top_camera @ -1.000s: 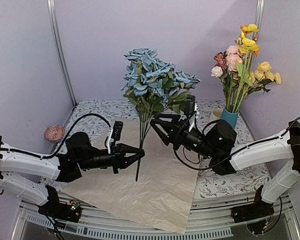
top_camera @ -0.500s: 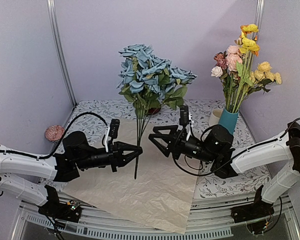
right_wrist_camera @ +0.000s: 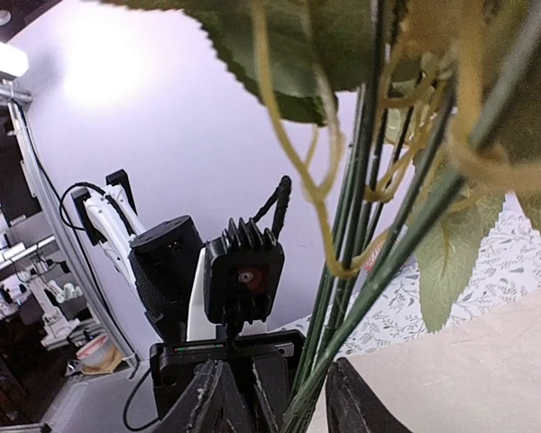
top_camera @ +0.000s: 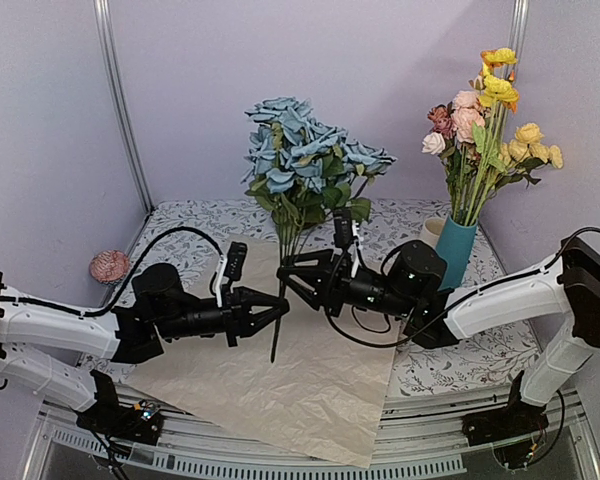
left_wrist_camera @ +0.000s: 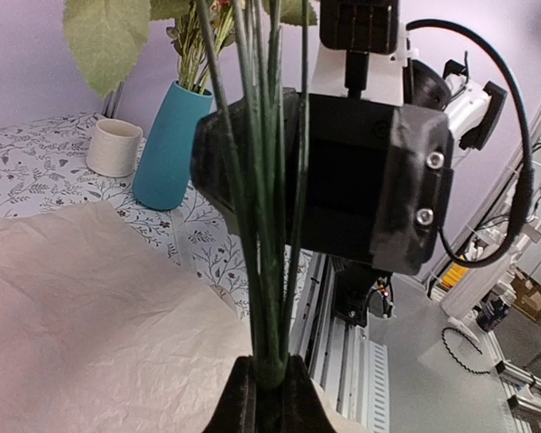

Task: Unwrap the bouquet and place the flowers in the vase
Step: Pass from the left arm to the right, then place the fake flower in the vase.

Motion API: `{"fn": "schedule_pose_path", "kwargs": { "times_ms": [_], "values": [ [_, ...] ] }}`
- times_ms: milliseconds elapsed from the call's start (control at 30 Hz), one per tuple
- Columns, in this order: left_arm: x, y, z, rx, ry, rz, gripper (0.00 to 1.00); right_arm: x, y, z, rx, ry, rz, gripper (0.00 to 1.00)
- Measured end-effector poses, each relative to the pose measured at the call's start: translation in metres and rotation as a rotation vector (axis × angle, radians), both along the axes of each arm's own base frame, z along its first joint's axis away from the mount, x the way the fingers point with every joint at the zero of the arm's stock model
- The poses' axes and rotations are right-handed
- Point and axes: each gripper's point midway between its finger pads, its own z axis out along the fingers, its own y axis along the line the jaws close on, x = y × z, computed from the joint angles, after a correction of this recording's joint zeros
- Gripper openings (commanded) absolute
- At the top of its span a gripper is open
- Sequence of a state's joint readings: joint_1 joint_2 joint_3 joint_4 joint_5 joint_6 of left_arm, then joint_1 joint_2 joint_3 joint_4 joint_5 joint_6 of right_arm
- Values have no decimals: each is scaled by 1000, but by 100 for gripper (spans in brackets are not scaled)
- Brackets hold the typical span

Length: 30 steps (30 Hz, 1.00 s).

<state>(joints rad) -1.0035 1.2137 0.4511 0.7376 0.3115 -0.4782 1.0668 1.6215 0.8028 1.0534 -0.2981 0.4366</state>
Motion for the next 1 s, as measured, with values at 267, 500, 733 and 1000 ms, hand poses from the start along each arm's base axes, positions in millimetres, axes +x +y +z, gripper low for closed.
{"fn": "schedule_pose_path", "kwargs": {
  "times_ms": [267,500,733,1000],
  "values": [
    [-2,-2,-2,7,-11,-20,13,3,2,-1,-6,2,-9,2],
    [-3,-2,1,3,-35,-20,81,3,-10,-7,-34,8,-61,2],
    [0,0,-2,7,-21,2,98,14,-54,-8,-98,-33,-256,2],
    [2,9,-2,0,-26,41,98,44,-161,11,-127,-112,-652,2]
  ]
}}
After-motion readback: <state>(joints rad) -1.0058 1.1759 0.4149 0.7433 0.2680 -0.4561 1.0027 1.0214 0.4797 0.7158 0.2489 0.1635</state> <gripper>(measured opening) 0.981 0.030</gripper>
